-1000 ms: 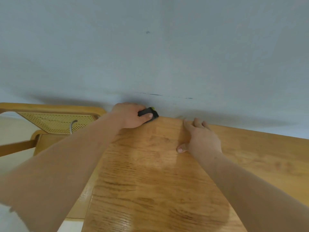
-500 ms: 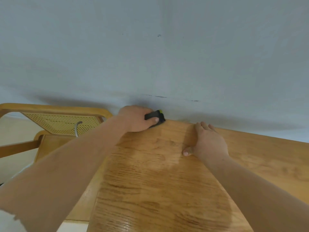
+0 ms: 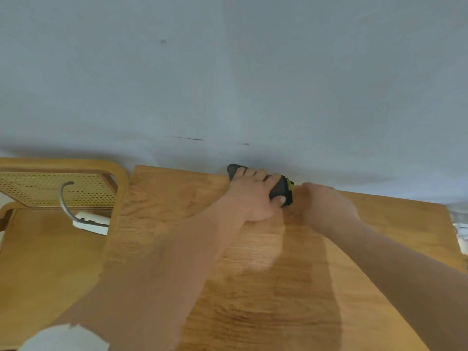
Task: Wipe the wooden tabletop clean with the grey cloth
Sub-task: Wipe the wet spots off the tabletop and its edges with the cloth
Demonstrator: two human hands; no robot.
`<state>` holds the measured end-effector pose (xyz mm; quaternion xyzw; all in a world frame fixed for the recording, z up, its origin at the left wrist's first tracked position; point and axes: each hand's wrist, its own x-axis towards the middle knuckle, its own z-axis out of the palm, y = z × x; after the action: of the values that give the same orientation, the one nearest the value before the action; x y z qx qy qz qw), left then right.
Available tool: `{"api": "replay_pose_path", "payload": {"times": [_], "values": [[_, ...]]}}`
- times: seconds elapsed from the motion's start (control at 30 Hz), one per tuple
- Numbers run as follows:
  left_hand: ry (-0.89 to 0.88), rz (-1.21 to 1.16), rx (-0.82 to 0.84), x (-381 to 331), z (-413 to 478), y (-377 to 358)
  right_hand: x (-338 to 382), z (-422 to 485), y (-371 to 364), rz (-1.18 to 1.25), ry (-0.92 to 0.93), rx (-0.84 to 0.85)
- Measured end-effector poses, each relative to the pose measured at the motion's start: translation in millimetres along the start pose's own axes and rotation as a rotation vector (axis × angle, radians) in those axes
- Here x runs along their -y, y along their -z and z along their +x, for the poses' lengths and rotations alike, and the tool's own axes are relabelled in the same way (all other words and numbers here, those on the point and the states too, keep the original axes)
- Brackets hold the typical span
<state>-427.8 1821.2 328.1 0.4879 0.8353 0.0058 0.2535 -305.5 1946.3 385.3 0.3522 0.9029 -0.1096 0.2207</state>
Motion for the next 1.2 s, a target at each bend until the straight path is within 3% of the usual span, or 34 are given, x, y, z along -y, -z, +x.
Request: {"api": "replay_pose_path", "payload": {"times": [0.07,0.2,0.3,0.4,0.53,0.63,0.8,1.0,1.1,1.2], "values": [[-0.029,0.006,0.032,13,-1,5,-13,-1,-5,-0.094,0.007,-0.015],[0.112,0.022,0.085,64,-18,16,-24,-1,-16,0.045,0.071,-0.040],[0.283,0.042,0.072,52,-17,14,-53,3,-5,0.343,0.104,0.064],[0.389,0.034,0.092,-9,9,12,-91,-1,5,0.646,0.100,0.173],[0.257,0.022,0.082,-112,55,4,-141,-10,5,0.198,0.077,0.027],[0.131,0.020,0.093,-162,76,0,-166,-9,5,0.063,0.007,0.072],[0.056,-0.061,0.046,-117,64,-2,-177,-10,-11,-0.042,0.063,0.050],[0.263,-0.024,0.077,-26,35,15,-180,-5,-13,-0.018,0.060,0.012],[0.326,0.000,0.032,-59,57,14,-180,-6,-15,-0.026,0.044,0.021],[0.215,-0.011,0.007,-134,86,2,-176,-5,-15,-0.042,0.005,0.044]]}}
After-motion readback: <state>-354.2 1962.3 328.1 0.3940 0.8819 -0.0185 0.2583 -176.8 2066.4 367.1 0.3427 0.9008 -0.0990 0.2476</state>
